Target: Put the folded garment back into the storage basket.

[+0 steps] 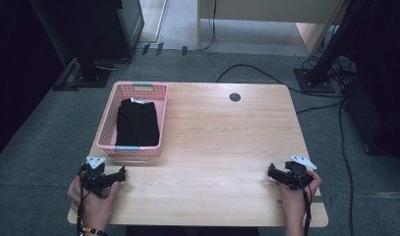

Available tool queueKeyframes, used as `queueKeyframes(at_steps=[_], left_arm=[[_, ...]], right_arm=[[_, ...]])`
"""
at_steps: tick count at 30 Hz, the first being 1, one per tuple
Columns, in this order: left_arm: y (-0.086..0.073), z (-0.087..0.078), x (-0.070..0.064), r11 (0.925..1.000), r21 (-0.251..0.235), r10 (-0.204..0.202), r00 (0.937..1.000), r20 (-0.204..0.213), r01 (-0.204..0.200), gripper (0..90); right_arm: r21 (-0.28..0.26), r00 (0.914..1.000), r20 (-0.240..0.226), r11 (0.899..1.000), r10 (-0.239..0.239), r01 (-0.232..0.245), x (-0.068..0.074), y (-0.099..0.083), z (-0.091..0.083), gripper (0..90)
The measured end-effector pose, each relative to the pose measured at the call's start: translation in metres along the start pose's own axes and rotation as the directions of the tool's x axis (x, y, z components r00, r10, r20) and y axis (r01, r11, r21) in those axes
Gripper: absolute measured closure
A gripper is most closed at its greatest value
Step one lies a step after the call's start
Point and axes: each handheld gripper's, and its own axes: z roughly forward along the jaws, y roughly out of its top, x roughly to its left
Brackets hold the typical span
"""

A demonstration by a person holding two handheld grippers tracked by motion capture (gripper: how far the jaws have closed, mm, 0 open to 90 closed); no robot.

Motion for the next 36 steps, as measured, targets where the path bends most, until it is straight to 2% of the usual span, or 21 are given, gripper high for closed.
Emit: queueKeyframes(at_steps=[36], left_arm=[[0.000,0.000,0.000,1.0000,0.000,0.000,1.0000,0.000,0.000,0.0]], right_arm=[[-0.001,0.9989,0.032,0.999,0.032,-0.032,-0.021,-0.006,-0.007,0.0]])
